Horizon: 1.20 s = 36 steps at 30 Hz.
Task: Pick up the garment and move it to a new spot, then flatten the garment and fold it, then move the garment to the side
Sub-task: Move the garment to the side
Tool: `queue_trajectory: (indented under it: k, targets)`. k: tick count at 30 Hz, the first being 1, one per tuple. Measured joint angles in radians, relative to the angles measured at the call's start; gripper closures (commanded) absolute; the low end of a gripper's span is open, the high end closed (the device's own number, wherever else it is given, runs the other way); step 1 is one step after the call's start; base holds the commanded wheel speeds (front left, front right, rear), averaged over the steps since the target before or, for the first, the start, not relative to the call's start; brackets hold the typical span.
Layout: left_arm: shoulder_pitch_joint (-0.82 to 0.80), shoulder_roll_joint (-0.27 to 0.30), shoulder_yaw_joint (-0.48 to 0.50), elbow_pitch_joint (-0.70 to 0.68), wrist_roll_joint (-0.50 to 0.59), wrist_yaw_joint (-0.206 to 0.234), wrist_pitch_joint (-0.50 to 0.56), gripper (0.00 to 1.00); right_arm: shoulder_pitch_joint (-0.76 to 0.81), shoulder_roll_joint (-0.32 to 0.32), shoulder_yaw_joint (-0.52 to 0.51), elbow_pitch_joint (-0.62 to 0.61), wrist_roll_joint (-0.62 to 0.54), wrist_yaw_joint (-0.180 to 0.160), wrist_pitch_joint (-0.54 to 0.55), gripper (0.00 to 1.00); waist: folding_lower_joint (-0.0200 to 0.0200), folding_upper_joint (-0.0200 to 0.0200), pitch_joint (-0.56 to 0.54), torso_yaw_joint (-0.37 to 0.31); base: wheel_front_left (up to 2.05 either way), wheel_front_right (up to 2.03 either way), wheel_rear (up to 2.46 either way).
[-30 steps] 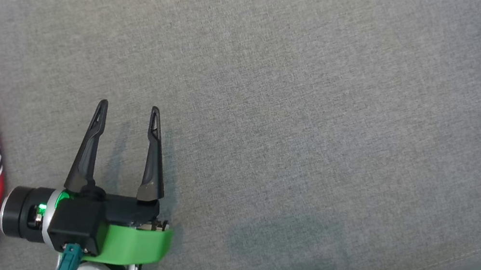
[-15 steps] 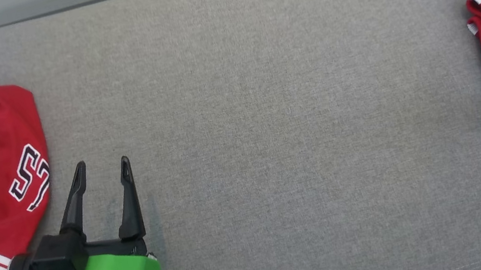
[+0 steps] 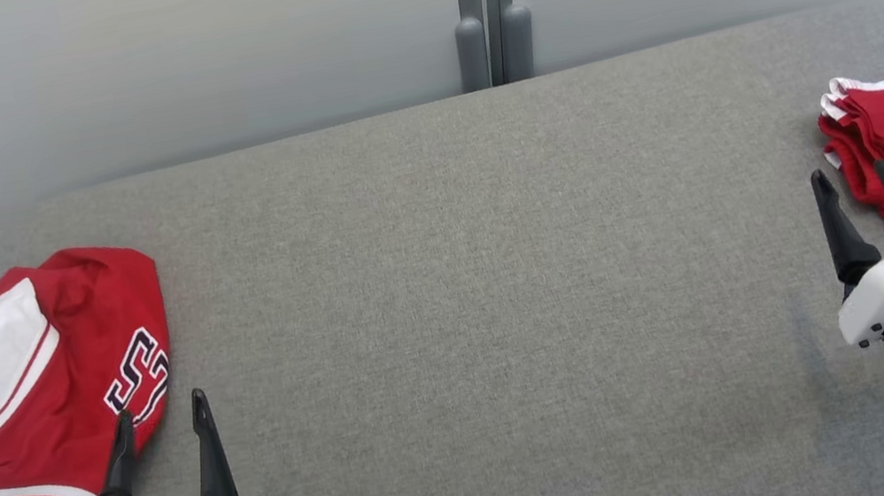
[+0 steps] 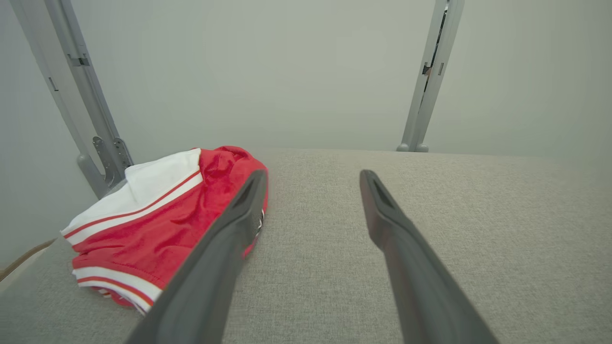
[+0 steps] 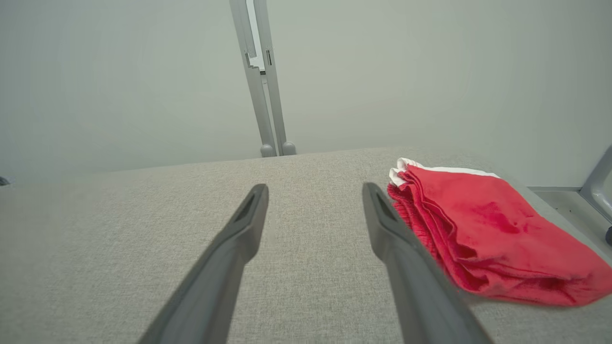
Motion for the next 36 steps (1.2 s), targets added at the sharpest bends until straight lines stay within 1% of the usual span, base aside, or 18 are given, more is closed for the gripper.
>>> queue_trajectory:
  k: [3,6,10,13,18,23,30,36]
  targets:
    - [0.000,0.002,0.000,0.022,-0.003,0.002,0.003,0.00,0.066,0.036,-0.026,-0.056,-0.014,0.000,0.011,0.00,0.0000,0.0000,-0.032,0.008,0.00,0.00,0.00]
    - [0.001,0.006,-0.006,0.037,-0.003,-0.001,-0.004,0.00,0.132,0.104,-0.060,-0.114,-0.019,-0.001,0.019,0.00,0.0000,0.0000,-0.055,0.020,0.00,0.00,0.00]
    - [0.000,0.018,-0.016,0.059,-0.003,-0.044,-0.023,0.00,0.194,0.187,-0.097,-0.187,-0.043,-0.001,0.032,0.00,0.0000,0.0000,-0.071,0.037,0.00,0.00,0.00]
    - [0.000,0.020,-0.018,0.071,-0.008,-0.075,-0.040,0.00,0.233,0.218,-0.099,-0.223,-0.065,-0.001,0.042,0.00,0.0000,0.0000,-0.078,0.048,0.00,0.00,0.00]
    - [0.001,0.019,-0.024,0.103,-0.006,-0.109,-0.053,0.00,0.291,0.236,-0.039,-0.258,-0.135,-0.001,0.063,0.00,0.0000,0.0000,-0.086,0.062,0.00,0.00,0.00]
    - [0.018,-0.003,-0.012,0.155,-0.006,-0.128,-0.058,0.00,0.337,0.241,-0.012,-0.288,-0.157,-0.001,0.067,0.00,0.0000,0.0000,-0.102,0.069,0.00,0.00,0.00]
    - [0.022,-0.014,-0.004,0.212,-0.008,-0.135,-0.059,0.00,0.399,0.242,0.020,-0.303,-0.158,-0.001,0.076,0.00,0.0000,0.0000,-0.126,0.070,0.00,0.00,0.00]
    - [0.024,-0.017,0.004,0.241,-0.024,-0.131,-0.059,0.00,0.416,0.242,0.021,-0.308,-0.149,-0.001,0.090,0.00,0.0000,0.0000,-0.132,0.060,0.00,0.00,0.00]
